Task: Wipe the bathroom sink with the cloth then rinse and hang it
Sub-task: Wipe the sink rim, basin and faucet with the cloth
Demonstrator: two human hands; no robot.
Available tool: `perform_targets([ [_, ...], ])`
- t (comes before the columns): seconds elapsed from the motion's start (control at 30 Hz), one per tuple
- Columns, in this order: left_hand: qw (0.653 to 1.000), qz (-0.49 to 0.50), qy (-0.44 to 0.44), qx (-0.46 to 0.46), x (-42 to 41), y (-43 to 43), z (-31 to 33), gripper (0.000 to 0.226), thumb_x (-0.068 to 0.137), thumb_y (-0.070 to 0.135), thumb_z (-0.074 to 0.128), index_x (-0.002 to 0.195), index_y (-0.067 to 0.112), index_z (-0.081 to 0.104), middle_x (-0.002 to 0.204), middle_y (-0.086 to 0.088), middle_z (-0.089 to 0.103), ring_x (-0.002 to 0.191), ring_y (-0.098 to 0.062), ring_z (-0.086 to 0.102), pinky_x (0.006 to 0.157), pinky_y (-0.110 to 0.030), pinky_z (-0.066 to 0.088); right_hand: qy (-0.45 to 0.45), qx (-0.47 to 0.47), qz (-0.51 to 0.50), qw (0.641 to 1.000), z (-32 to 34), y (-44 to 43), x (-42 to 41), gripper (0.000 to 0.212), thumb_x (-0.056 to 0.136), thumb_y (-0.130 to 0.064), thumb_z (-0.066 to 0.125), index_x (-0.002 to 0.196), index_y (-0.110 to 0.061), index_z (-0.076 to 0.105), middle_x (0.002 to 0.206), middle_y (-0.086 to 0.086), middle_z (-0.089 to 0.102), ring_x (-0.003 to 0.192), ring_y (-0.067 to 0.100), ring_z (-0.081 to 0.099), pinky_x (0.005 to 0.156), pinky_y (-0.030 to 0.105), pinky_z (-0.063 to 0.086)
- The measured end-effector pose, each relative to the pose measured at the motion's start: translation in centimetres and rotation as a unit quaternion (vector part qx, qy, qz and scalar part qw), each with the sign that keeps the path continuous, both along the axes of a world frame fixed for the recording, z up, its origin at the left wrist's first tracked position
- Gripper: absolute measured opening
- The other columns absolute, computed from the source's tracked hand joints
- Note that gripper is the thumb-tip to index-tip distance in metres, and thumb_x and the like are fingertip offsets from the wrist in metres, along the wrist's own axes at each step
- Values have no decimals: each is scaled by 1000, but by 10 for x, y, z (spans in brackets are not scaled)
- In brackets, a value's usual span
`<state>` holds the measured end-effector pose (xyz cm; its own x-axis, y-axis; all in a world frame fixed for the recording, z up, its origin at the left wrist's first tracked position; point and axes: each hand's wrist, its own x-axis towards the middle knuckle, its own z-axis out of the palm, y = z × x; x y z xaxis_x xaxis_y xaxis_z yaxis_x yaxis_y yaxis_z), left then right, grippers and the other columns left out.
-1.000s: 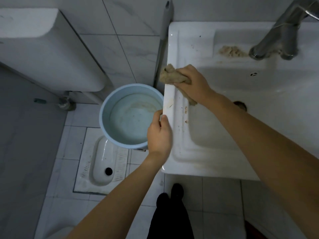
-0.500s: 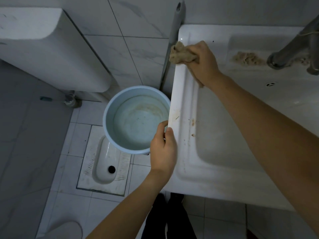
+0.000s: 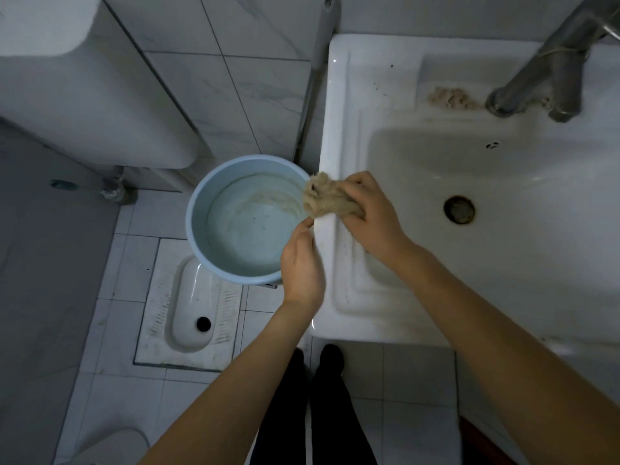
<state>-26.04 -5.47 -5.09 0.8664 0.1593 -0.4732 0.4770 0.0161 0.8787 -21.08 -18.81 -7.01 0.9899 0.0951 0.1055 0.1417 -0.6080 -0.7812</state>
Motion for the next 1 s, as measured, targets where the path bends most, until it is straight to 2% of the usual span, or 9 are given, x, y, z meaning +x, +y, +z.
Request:
perform_targets([
  [0.07, 1000, 8, -5, -22, -1, 2, -5, 34, 97, 18, 34, 91, 14, 68, 89, -1, 68, 88, -18, 60, 90, -48, 48, 8, 10, -7, 1000, -2, 4, -16, 27, 82, 0, 61, 109, -2, 65, 101, 1, 46, 87, 6, 49, 76, 2, 33],
  [0.17, 1000, -12, -12, -2, -3, 4, -9, 41, 96, 25, 32, 112, 23, 70, 108, 3, 72, 105, -20, 63, 99, -45, 50, 14, 13, -42, 999, 2, 3, 0, 20, 84, -1, 62, 104, -3, 66, 98, 3, 48, 84, 11, 52, 73, 8, 36],
  [0.27, 1000, -6, 7, -9, -2, 4, -8, 41, 97, 26, 33, 115, 32, 69, 113, 7, 71, 109, -19, 63, 101, -45, 49, 6, 8, -102, 995, 5, 1, 45, 23, 87, -6, 59, 110, -4, 65, 100, 13, 53, 90, 23, 56, 71, 15, 36],
  [0.43, 999, 4, 23, -33, -2, 4, -1, 40, 98, 23, 33, 115, 25, 69, 109, -1, 71, 103, -22, 63, 97, -41, 51, 29, 9, -86, 996, 7, -4, 61, 26, 93, -17, 58, 117, -10, 63, 102, 7, 49, 93, 20, 55, 71, 1, 35],
  [0.57, 993, 44, 58, -95, -2, 6, -5, 34, 99, 27, 39, 104, 19, 72, 77, 7, 66, 77, -13, 59, 77, -31, 50, 40, 31, -48, 998, 6, 1, 3, 22, 89, -14, 61, 110, -8, 63, 101, 4, 49, 85, 10, 54, 75, 5, 37],
  [0.63, 987, 64, 67, -132, -2, 6, -7, 31, 98, 25, 41, 86, 15, 68, 75, 3, 62, 75, -13, 55, 76, -32, 46, 35, 38, -29, 998, 4, 8, -32, 21, 86, -11, 64, 107, -6, 64, 101, 1, 49, 82, 2, 52, 76, 5, 37],
  [0.73, 982, 74, 49, -170, -1, 6, -8, 32, 98, 22, 40, 74, 19, 61, 75, 1, 60, 77, -13, 54, 78, -32, 44, 36, 32, -23, 999, 1, 13, -54, 19, 85, -5, 64, 105, -3, 65, 100, 0, 48, 82, 8, 52, 75, 5, 38],
  [0.87, 988, 50, 54, -135, -3, 8, -9, 33, 98, 29, 39, 96, 25, 72, 71, 9, 66, 75, -12, 58, 74, -29, 49, 28, 13, -95, 995, 4, 12, -10, 20, 86, -4, 60, 106, -3, 64, 98, 7, 49, 84, 15, 51, 72, 2, 35],
  [1.0, 992, 15, 21, -124, -3, 7, -4, 35, 97, 17, 42, 116, 19, 71, 106, 2, 73, 98, -15, 66, 90, -31, 53, 12, 12, -135, 991, 9, 6, 46, 28, 90, -16, 58, 117, -9, 63, 98, 7, 47, 92, 17, 51, 70, 0, 33],
])
